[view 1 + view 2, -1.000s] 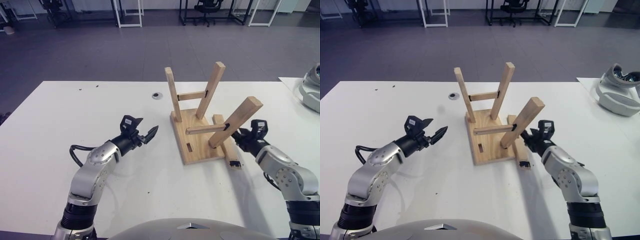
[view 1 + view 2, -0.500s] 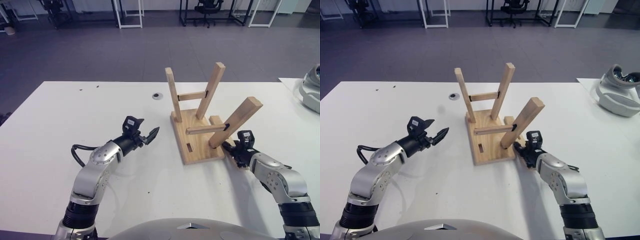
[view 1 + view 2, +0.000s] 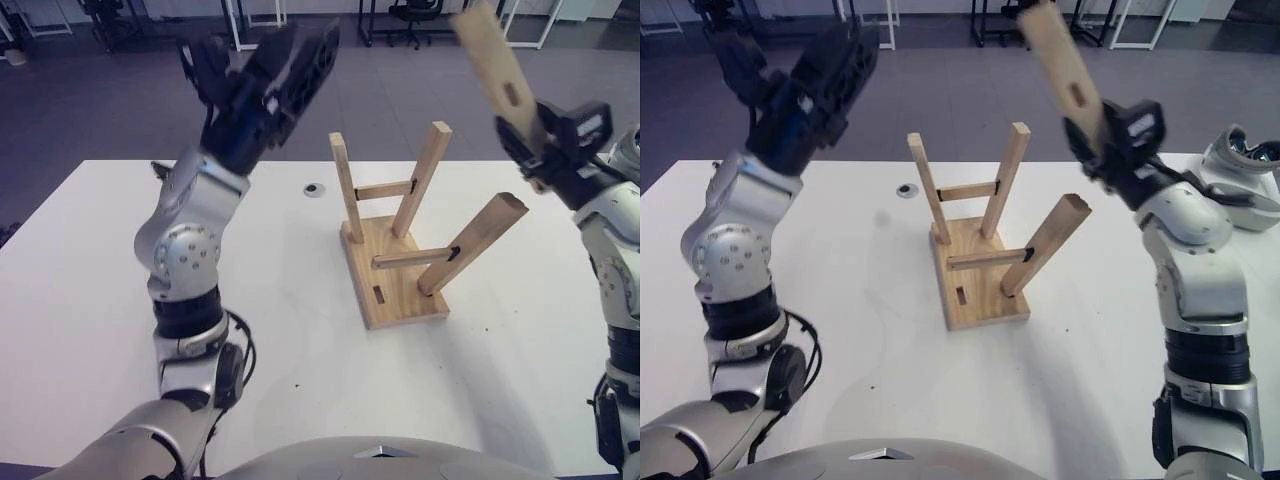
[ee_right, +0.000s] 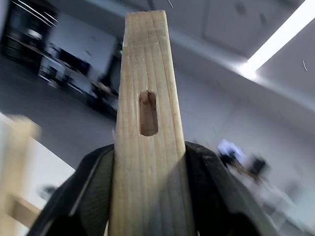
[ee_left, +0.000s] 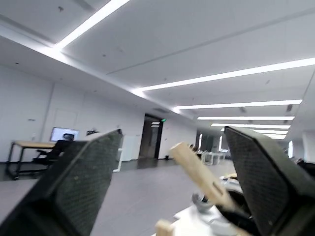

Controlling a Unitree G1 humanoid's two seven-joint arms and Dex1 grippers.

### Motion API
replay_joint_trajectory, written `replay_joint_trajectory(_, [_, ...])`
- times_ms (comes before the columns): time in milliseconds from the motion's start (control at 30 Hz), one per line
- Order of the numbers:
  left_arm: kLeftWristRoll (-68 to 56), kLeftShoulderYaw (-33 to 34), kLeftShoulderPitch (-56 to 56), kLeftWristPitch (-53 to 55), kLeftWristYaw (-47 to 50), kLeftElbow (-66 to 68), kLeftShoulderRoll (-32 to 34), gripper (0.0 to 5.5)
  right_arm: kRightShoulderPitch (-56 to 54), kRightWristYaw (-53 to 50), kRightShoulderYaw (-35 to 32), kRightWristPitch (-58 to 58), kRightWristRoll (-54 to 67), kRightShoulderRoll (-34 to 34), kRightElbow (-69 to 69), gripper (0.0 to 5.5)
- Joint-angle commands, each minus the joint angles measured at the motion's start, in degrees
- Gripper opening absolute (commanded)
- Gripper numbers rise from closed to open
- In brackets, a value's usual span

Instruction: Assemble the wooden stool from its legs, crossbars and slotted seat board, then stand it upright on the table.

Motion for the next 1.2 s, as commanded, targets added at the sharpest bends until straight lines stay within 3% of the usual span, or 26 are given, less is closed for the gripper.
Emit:
replay_joint_trajectory(33, [-4.89, 0.92, -4.22, 0.98, 1.02, 1.82, -0.64, 3.84, -7.55, 3.71, 5.0, -3.41, -1.31, 2.25, -5.05, 2.09])
replay_joint_trajectory(167, [-5.73, -0.63, -4.54, 0.89, 0.71, 1.55, -0.58, 3.84, -8.74, 6.04, 7.86, -6.73, -4.21, 4.02, -4.05, 2.09])
replay_joint_trajectory(667, [-8.84, -0.58, -3.17, -0.83, 0.56, -0.04, 0.24, 1.38, -8.25, 7.9, 6.22, -9.28, -4.86, 6.24, -1.93, 2.09])
replay_joint_trajectory(833, [-8.83, -1.17, -2.85, -0.86, 0.77, -0.59, 0.46, 1.04, -8.34, 7.97, 6.02, -9.06, -4.56, 7.14, -2.63, 2.09])
replay_joint_trajectory(1000, [-9.67, -0.08, -3.26, -1.06, 1.39, -0.66, 1.77, 1.03, -8.36, 8.11, 5.76, -7.77, -4.23, 7.04, -3.07, 3.11])
replay_joint_trajectory(1100, [-12.8, 5.01, -3.21, 0.36, 1.0, -1.34, 7.99, 1.03, -11.25, 3.89, -2.76, 0.28, 5.81, 7.05, -5.07, 3.37])
replay_joint_trajectory(1200, [-18.96, 10.26, 2.91, 4.91, 1.05, -5.47, 15.88, 1.03, -7.11, 2.86, -14.89, 5.47, 10.51, 1.83, -2.43, 3.37])
